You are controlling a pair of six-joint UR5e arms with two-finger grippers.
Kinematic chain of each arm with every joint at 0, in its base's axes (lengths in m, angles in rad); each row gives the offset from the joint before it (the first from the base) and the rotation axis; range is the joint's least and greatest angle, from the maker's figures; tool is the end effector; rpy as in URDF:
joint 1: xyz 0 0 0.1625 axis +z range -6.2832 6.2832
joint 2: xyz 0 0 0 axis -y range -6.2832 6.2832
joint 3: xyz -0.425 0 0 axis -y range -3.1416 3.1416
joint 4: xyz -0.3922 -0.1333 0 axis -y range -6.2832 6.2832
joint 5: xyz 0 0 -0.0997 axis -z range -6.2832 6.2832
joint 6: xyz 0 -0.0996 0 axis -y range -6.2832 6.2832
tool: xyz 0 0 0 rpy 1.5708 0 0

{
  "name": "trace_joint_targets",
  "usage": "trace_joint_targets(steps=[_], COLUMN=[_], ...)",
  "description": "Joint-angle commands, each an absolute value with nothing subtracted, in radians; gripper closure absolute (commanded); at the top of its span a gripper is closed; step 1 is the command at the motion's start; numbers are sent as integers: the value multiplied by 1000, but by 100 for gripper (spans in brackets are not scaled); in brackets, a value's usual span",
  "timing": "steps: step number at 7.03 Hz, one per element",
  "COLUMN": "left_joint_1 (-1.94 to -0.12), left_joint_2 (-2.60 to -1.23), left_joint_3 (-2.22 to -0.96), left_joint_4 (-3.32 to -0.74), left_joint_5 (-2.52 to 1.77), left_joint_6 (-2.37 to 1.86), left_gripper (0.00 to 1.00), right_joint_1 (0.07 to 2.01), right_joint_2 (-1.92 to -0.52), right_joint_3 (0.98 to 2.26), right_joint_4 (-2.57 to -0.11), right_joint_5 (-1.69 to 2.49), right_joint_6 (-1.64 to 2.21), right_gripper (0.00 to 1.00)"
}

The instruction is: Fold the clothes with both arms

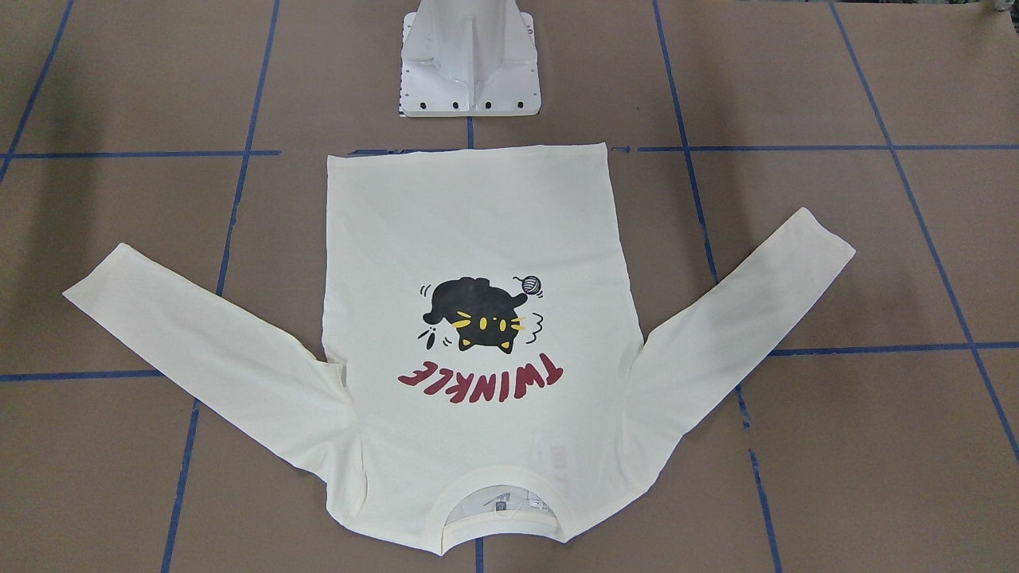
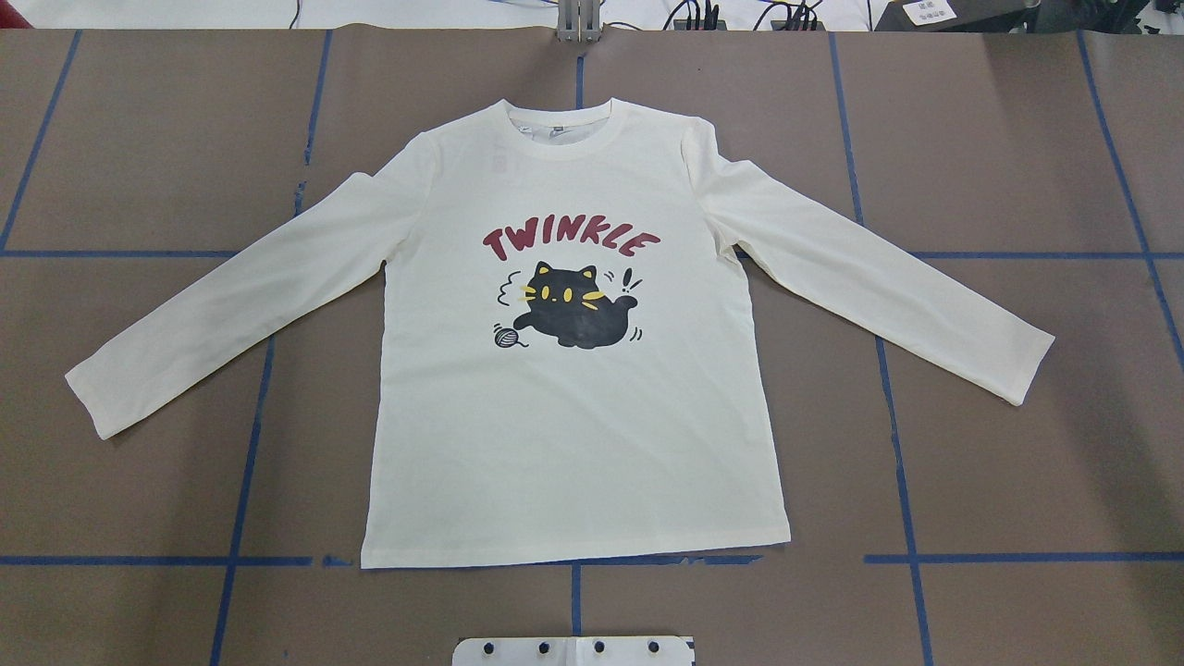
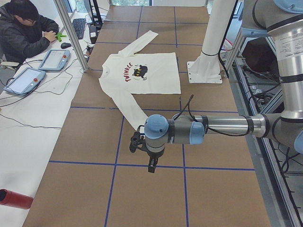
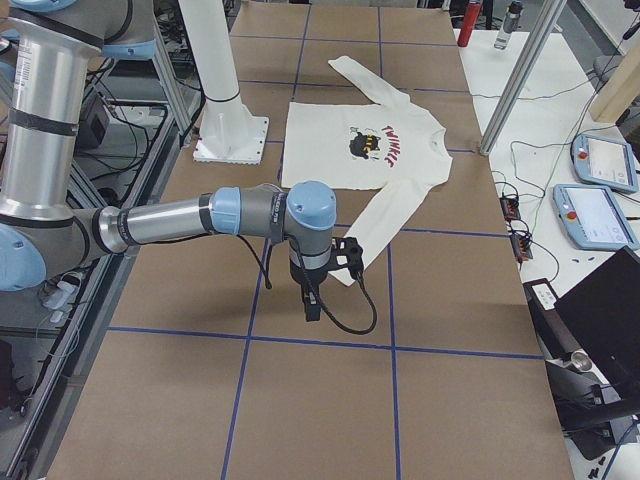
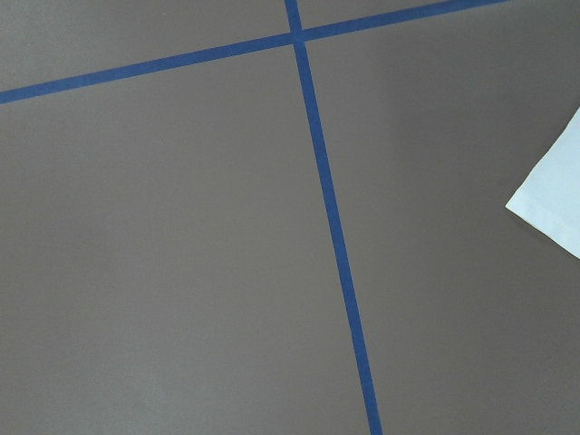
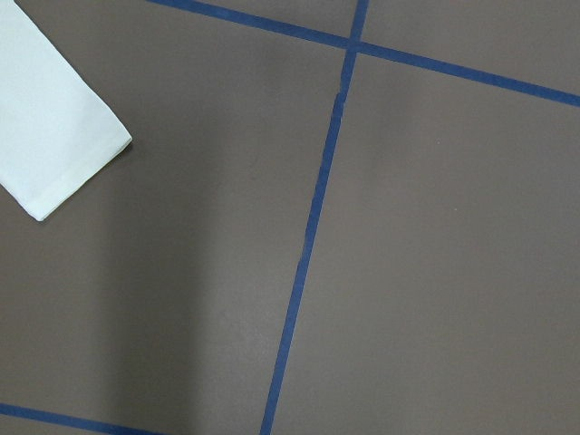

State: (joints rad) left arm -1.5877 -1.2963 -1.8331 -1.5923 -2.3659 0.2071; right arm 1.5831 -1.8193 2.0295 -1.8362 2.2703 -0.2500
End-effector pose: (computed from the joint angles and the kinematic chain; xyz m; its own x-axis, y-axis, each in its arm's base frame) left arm -0.0686 -0.3762 0.6452 0.6887 0.2005 -0.6967 -0.1274 0.9795 0.1559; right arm 0.0738 -0.3735 0.5742 0.7439 -0.2035 0.6365 0.1773 0.9785 0.1056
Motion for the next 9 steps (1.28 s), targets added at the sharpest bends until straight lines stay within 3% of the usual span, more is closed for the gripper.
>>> trace_joint_targets(steps=[1,5,7,9], left_joint_1=[-1588,-1588,-1589,-1592], left_joint_2=[-1296,-1305,-1433,-1474], left_joint_3=[-1838,-1847,-1835,-1824], left_joint_4=[-1592,-1737,-1883,-2015], left_joint_5=[-2364,-2370,-2356,-2356], left_joint_6=[213,207,204,199], left_gripper=[1,1,1,1], right_joint_1=[1583,1582,1578,1580], right_joint_2=[-1819,-1778,-1703,-1672], right_joint_3=[2029,2023,1880,1810], right_joint_4=[-1836,-1568,-1318,-1305], right_joint_5=[2270,2270,2278,2397], right_joint_6=[-250,-250,-220,-123], right_gripper=[0,0,0,0])
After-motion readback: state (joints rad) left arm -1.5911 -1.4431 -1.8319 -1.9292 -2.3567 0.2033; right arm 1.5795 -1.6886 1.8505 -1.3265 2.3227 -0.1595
